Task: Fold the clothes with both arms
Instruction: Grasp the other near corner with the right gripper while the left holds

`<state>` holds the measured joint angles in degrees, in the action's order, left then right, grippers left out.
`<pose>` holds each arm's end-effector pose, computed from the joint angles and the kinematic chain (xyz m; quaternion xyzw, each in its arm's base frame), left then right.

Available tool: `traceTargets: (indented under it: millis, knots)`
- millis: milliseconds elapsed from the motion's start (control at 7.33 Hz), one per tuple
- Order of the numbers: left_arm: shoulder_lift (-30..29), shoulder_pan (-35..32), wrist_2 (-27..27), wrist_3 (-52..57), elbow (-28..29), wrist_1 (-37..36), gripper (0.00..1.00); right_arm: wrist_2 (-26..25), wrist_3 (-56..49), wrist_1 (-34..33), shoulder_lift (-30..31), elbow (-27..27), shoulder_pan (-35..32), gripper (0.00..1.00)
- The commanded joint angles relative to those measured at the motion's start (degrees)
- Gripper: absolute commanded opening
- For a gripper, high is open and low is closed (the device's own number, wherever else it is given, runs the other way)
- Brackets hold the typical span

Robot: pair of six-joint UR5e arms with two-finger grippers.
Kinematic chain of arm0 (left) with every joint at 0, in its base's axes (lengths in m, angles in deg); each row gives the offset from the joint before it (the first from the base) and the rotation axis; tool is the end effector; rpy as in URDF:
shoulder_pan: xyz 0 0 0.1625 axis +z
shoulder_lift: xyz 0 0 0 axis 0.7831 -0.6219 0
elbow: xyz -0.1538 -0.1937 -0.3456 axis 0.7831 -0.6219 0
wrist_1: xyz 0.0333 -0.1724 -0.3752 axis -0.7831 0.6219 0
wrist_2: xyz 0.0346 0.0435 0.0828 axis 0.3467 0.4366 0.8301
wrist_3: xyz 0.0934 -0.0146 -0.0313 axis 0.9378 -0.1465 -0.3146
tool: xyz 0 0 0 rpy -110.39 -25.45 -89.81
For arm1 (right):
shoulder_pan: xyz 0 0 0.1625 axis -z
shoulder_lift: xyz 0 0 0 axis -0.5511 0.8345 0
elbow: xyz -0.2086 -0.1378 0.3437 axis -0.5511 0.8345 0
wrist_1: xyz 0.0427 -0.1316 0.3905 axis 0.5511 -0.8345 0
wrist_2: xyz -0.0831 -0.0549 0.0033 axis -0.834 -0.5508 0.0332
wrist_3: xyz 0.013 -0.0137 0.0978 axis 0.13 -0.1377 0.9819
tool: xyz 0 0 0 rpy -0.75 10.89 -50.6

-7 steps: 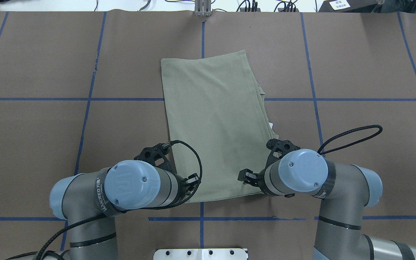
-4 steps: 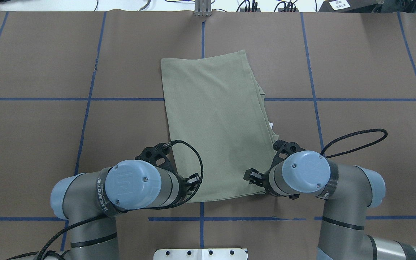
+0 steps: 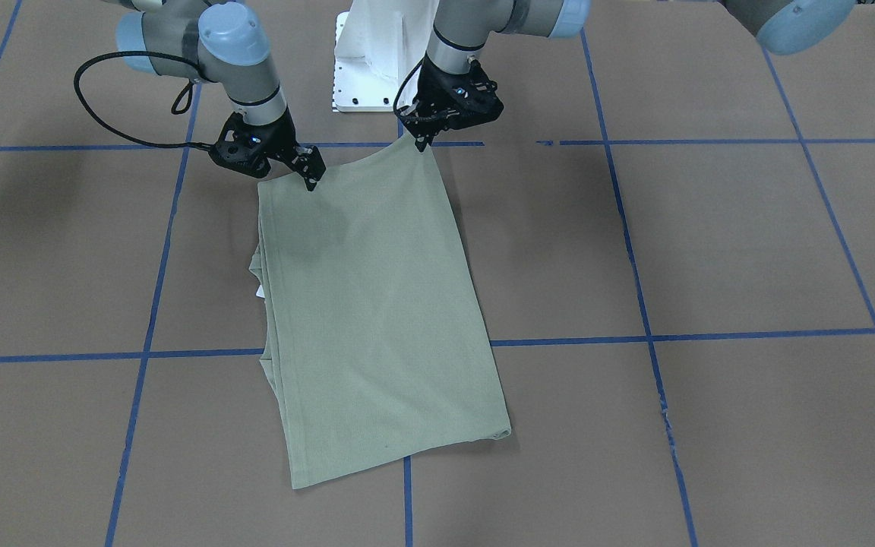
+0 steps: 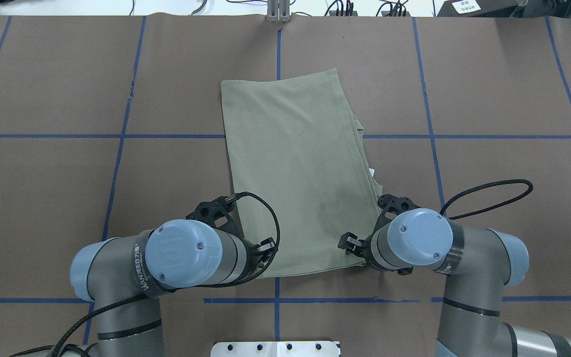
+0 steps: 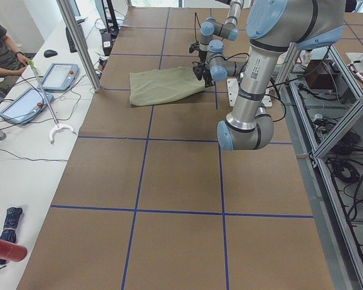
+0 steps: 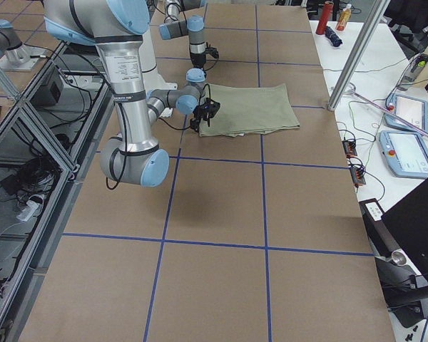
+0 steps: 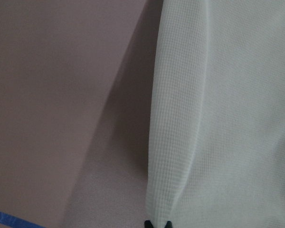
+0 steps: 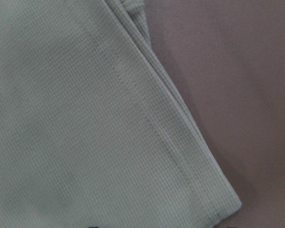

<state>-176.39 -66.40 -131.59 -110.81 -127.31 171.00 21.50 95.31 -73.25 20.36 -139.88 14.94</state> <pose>0.5588 -0.2732 0.1861 -0.0714 0.4862 -0.2218 0.8422 -0.5099 -0.2917 0.3475 -0.0637 -0.3805 0.2046 0.8996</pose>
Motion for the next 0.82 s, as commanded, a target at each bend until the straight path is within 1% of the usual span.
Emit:
traceTargets:
  millis: [0,136,273,409,682]
  knots:
    - [-0.01,0.00,0.03,0.00,-0.06,-0.04,0.00,0.06,0.88,-0.48,-0.23,0.35,0.13,0.32]
    - [-0.01,0.00,0.03,0.00,-0.06,-0.04,0.00,0.14,0.88,-1.18,-0.49,0.17,0.04,0.15]
    - [-0.01,0.00,0.03,0.00,-0.06,-0.04,0.00,0.41,0.79,-1.53,-0.76,0.09,-0.14,0.03]
    - [-0.01,0.00,0.03,0.00,0.03,-0.04,0.00,0.58,0.62,-2.32,-1.11,-0.09,-0.14,0.00]
    - [0.08,0.00,-0.06,0.00,0.03,-0.04,0.00,0.41,1.14,-5.75,-4.79,-1.14,-0.66,0.00]
